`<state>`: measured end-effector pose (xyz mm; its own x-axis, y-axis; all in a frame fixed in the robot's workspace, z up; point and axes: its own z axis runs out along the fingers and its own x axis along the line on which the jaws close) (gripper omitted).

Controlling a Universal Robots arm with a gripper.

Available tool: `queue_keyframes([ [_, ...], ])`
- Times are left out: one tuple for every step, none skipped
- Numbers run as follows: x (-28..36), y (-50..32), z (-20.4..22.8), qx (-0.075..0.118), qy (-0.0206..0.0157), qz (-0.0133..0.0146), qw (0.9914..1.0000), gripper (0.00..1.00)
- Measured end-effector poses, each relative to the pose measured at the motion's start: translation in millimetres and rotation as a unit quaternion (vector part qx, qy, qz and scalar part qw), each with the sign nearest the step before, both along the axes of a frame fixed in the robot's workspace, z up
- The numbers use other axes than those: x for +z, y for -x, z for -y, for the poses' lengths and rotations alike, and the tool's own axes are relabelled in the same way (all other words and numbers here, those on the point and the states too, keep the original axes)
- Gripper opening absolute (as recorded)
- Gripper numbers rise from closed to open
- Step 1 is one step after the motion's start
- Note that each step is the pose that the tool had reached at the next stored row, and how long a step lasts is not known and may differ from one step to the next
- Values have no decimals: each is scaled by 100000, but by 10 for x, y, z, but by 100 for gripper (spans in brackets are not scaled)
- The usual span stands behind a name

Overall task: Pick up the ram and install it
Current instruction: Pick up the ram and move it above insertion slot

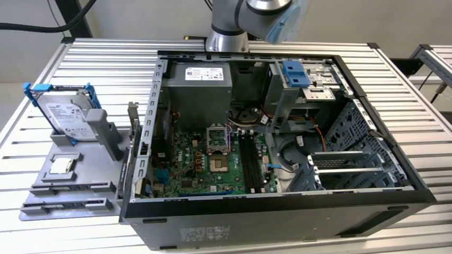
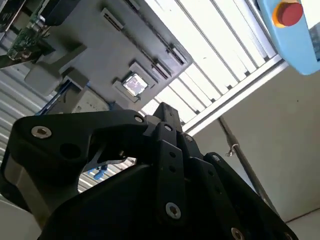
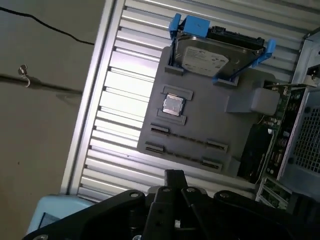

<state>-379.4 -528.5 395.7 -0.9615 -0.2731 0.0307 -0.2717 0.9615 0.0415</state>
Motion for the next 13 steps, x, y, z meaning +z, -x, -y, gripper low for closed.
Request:
queue_keyframes([
  [0, 0, 0, 819, 13, 1, 99997, 0],
  [0, 0, 0, 1658, 29, 0, 99986, 0],
  [0, 0, 0, 2527, 44, 1, 99968, 0],
  [1, 0, 0, 3384, 60, -2, 99943, 0],
  [1, 0, 0, 4269, 76, -1, 99909, 0],
  [1, 0, 0, 5152, 96, -1, 99867, 0],
  [1, 0, 0, 5999, 125, -3, 99820, 0],
  [1, 0, 0, 6913, 151, -4, 99761, 0],
  [1, 0, 0, 7835, 180, -2, 99692, 0],
  [0, 0, 0, 8748, 209, -1, 99616, 0],
  [1, 0, 0, 9658, 245, -6, 99532, 0],
  [1, 0, 0, 10548, 277, -6, 99442, 0],
  [1, 0, 0, 11467, 309, -7, 99340, 0],
])
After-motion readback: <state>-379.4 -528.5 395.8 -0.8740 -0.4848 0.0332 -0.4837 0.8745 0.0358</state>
